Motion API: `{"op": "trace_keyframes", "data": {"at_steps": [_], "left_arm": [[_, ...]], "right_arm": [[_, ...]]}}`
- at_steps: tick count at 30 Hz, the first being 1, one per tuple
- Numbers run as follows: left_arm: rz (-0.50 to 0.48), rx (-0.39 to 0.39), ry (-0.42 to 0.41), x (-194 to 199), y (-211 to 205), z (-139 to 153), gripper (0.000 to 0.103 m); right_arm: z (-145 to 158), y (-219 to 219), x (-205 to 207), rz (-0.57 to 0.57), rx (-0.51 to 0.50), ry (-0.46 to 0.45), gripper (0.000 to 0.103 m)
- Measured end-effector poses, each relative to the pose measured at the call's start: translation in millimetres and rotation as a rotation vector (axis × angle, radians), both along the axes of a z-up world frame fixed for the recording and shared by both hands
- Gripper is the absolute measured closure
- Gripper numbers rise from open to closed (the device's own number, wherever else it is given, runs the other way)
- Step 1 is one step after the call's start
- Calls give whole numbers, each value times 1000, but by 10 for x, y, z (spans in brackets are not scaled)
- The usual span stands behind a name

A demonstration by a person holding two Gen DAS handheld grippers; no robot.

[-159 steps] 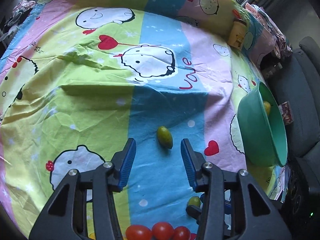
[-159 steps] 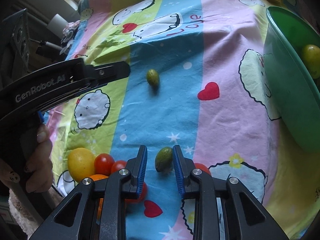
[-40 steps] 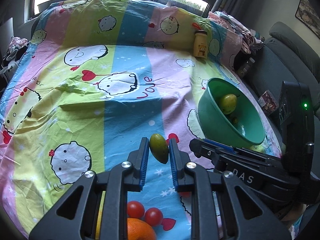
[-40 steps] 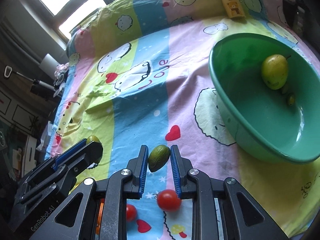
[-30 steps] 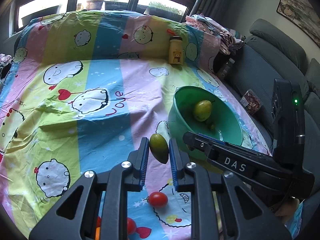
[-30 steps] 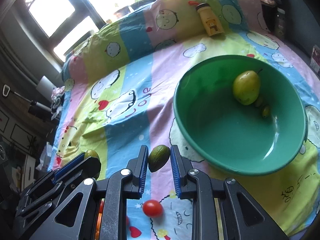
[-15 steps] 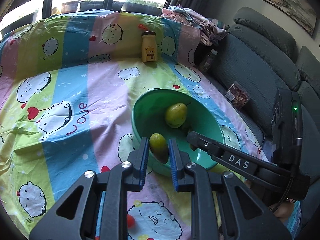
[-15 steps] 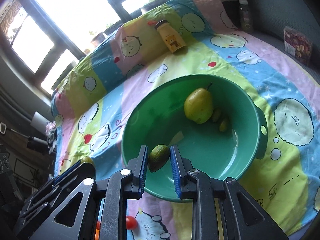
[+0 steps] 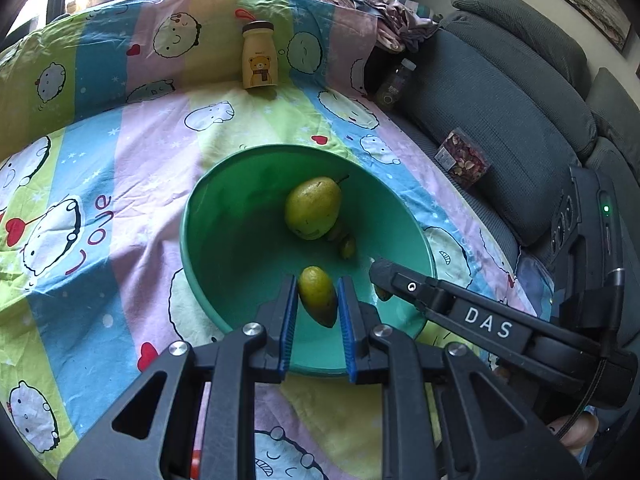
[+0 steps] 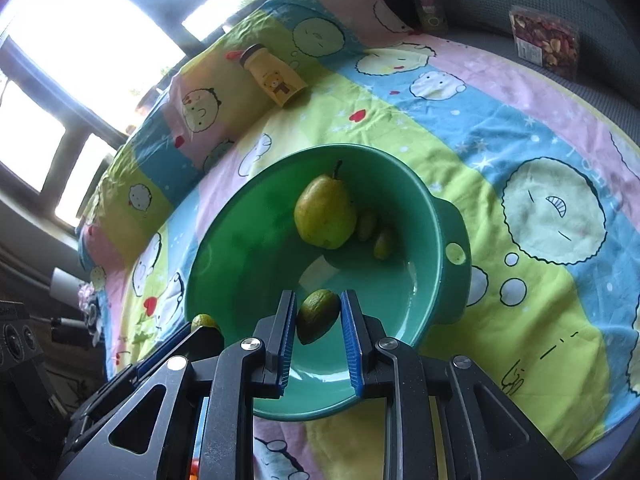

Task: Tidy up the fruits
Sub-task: 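Open the right tool over the bowl while the left tool releases its green fruit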

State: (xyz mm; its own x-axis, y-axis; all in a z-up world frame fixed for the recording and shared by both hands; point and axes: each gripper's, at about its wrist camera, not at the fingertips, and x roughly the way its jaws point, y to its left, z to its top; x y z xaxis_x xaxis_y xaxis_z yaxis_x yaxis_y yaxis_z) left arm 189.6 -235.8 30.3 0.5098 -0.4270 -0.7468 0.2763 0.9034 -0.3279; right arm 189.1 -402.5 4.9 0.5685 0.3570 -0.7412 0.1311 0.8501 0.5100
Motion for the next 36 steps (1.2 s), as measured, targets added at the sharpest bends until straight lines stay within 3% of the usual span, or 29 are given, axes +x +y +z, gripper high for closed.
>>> {"op": "trace_keyframes", "data": {"at_steps": [23,24,26,29,33,36], "left_arm": [[-21,21,55,92,-215,-192,83],[-18,22,55,89,-209,-191,82],[-7,19,59,87,-186,-185,65],[15,18,53,60,-123,-177,53],[35,-20,58,-32,12,-122,49],[59,-37,14,-200,169,-11,43]], "right_arm": [[-61,-99,6,-11,27,24,78],[-62,-100,6,-13,28,24,78],[-64,-92,12,-9,24,28,78],[-68,-86,21,-3,33,34,76],[-29,-56,0,25,42,15,64],[42,-18,-39,24,21,-10,53]]}}
